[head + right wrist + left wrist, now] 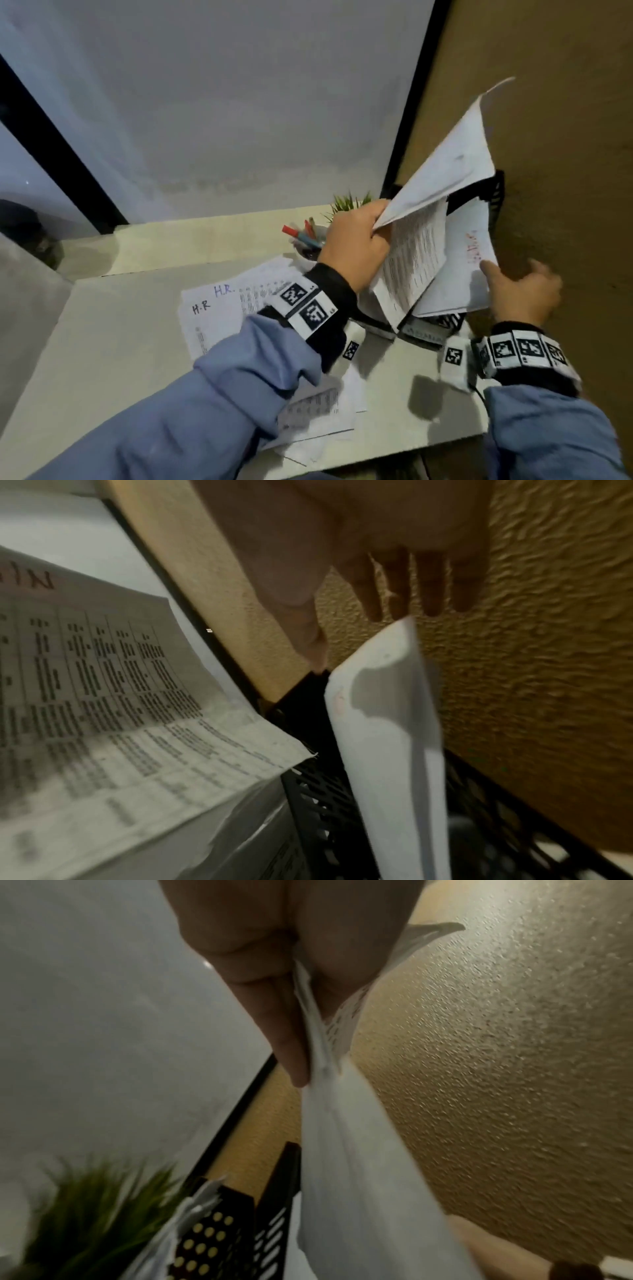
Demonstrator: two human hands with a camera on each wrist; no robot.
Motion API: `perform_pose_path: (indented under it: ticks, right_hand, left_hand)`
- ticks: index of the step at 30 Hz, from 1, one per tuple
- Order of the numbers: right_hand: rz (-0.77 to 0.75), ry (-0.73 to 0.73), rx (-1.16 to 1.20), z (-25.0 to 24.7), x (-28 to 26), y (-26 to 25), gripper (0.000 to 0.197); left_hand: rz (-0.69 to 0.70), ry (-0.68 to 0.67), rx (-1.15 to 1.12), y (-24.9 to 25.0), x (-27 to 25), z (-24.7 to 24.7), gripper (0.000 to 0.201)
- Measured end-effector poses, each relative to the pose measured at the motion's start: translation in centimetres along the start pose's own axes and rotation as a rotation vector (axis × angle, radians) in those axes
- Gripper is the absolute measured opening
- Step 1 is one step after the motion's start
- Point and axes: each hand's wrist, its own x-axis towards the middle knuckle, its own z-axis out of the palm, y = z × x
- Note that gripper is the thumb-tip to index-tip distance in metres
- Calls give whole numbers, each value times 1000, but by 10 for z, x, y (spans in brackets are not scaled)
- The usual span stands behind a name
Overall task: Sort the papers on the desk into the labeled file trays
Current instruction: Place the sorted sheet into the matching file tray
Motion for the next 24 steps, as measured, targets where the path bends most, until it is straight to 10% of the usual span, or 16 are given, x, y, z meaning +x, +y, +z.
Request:
perform_pose_path:
  ticks: [3,11,16,24]
  right_hand:
    - [161,-183,9,6,6,12,57]
    - [-170,-219,217,5,7,-3,12]
    - [-89,-199,334,1,12,-25,44]
    - [-228,-216,138,-8,4,-25,31]
  left_hand:
    - [10,-52,52,10,8,31,40]
    - [-86,-195,166,18,10,90,37]
    - [-234,-316,165,6,8,121,47]
    - [-219,-436,302,1,11,137,39]
